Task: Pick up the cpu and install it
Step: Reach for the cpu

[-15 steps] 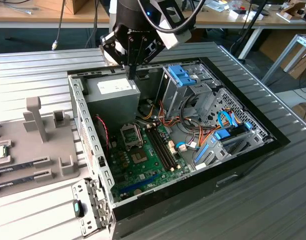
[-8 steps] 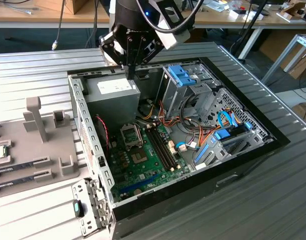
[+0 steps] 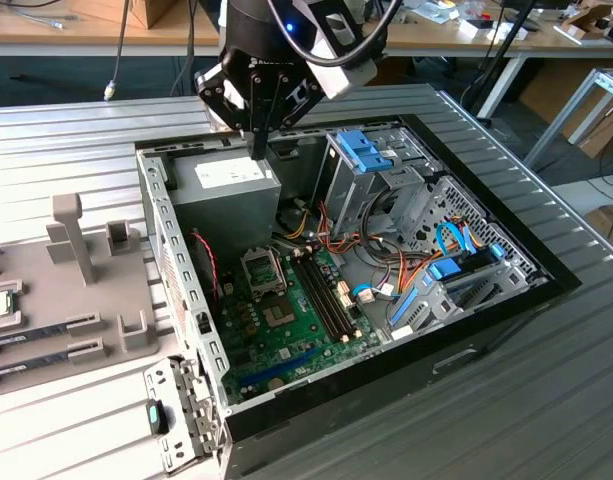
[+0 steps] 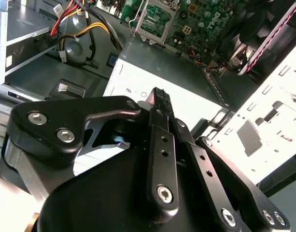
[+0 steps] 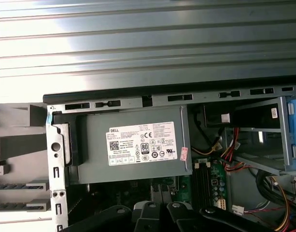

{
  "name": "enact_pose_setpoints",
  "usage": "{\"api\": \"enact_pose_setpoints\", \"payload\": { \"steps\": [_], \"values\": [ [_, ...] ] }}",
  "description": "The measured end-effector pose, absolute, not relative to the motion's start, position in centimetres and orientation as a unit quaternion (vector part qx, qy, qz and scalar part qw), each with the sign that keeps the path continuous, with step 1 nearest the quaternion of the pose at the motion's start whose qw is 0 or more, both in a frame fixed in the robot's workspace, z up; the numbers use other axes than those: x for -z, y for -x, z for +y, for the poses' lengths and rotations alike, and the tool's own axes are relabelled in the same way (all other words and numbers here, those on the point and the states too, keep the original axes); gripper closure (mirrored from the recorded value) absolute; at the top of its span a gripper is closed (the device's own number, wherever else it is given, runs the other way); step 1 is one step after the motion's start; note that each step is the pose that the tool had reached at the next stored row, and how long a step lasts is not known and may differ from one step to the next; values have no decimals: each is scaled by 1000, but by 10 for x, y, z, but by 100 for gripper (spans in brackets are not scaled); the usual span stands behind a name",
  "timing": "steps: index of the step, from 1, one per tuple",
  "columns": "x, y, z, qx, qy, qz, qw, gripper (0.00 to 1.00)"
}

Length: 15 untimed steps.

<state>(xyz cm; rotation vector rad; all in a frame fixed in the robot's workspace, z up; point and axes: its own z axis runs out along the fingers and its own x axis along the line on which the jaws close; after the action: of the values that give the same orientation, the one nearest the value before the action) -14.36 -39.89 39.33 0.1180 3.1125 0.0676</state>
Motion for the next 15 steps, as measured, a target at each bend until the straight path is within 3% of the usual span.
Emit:
{"api": "enact_pose_setpoints", "payload": {
  "steps": [15],
  "values": [
    [-393, 151, -399, -22, -38, 999, 13, 89]
  ]
}}
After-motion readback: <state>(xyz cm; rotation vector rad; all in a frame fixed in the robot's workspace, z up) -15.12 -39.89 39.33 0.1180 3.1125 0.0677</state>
